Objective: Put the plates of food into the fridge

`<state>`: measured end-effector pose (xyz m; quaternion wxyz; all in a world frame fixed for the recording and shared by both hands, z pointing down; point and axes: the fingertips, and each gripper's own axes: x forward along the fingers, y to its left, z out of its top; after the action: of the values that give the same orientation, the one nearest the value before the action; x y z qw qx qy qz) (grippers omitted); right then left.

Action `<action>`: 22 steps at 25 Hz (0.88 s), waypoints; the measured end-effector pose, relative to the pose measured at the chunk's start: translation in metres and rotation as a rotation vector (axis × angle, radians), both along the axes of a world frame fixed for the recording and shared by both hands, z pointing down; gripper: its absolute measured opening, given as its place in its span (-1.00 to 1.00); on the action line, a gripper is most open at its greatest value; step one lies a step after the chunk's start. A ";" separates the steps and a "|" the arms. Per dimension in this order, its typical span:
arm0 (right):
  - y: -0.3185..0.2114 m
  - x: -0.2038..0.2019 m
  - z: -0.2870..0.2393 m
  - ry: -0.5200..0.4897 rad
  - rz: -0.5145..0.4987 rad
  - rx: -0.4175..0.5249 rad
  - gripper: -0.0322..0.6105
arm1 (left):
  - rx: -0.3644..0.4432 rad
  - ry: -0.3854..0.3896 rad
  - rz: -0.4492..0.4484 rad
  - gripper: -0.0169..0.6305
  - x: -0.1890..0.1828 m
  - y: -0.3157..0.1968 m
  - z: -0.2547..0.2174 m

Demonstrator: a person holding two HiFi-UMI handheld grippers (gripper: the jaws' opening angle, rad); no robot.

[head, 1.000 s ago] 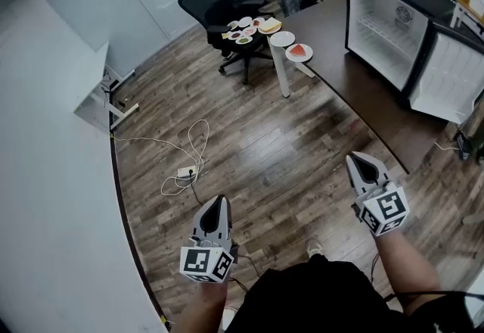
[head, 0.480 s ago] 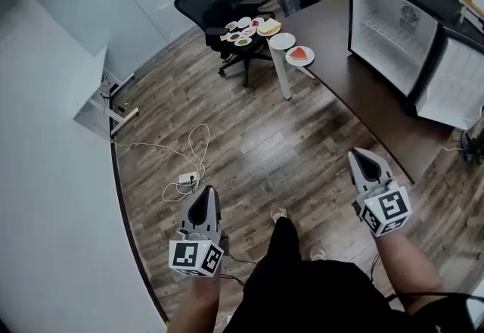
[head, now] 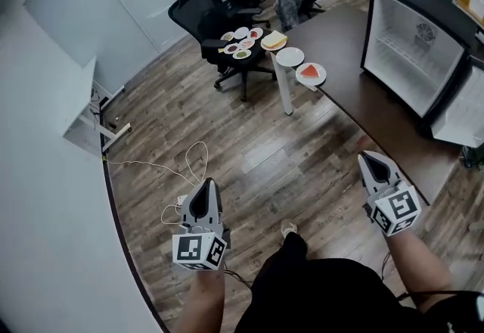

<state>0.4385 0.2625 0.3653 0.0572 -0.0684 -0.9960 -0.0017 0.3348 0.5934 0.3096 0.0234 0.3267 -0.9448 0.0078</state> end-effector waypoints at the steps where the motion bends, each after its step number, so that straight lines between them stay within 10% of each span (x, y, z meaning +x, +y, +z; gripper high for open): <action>1: 0.001 -0.014 -0.001 0.007 0.007 -0.003 -0.89 | 0.003 0.006 0.001 -0.93 -0.014 0.002 0.002; 22: -0.008 -0.221 0.017 0.062 0.171 -0.061 -0.89 | 0.026 0.000 0.230 -0.93 -0.247 -0.060 -0.004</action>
<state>0.2178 0.2543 0.3822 0.0859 0.0154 -0.9955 0.0357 0.0877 0.5332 0.3055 0.0180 0.4330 -0.9012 -0.0018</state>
